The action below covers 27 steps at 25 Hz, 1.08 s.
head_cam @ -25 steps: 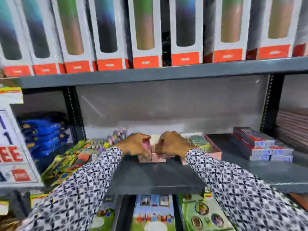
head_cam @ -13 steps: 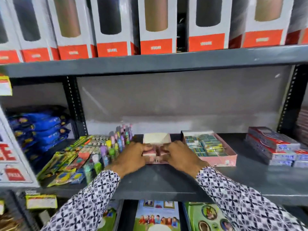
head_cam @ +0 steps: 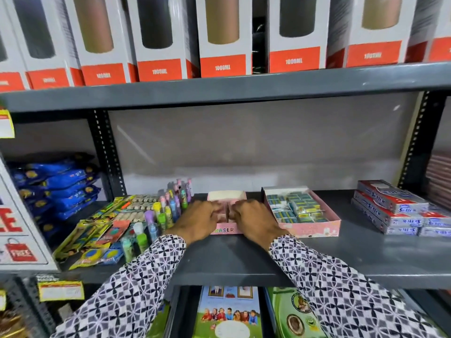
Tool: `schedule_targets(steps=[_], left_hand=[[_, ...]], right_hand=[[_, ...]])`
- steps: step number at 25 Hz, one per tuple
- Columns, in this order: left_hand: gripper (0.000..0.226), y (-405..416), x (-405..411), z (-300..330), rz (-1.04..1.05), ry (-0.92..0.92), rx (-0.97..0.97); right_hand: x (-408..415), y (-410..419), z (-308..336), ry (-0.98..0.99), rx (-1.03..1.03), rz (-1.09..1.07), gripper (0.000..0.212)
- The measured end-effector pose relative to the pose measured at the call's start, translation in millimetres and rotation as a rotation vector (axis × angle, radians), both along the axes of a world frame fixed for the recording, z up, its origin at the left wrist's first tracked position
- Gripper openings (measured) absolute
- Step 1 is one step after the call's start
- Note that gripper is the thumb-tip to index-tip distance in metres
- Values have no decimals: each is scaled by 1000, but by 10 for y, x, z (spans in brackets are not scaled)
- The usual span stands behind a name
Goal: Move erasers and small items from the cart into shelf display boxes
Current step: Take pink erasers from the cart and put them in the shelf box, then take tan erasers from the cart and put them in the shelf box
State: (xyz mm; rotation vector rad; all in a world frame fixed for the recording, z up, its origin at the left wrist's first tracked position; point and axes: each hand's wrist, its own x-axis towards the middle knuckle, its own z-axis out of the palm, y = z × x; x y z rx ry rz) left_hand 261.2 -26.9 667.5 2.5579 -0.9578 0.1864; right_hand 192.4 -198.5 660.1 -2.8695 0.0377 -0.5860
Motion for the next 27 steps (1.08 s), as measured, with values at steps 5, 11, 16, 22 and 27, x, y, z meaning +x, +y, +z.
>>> schedule_targets(steps=[5,11,16,22,27], left_hand=[[77,416,-836,-505,15,-354,-11],[79,802,-2085,-2002,36,-193,-180],[80,862,-2518,-3810,40,229,122],[90,716,-2879,-5817,-130,681,494],[125,674,-3180,-6827,-187,679,705]], right_hand=[[-877,180,-555,-208,-57,-1,77],[-2113,187,-1851,-208,39,164,68],[-2738,21,-3627,282,212,92,71],[-3312,185,-5703,865,386,-1,75],[-3463,357,-6692,943,427,-48,73]])
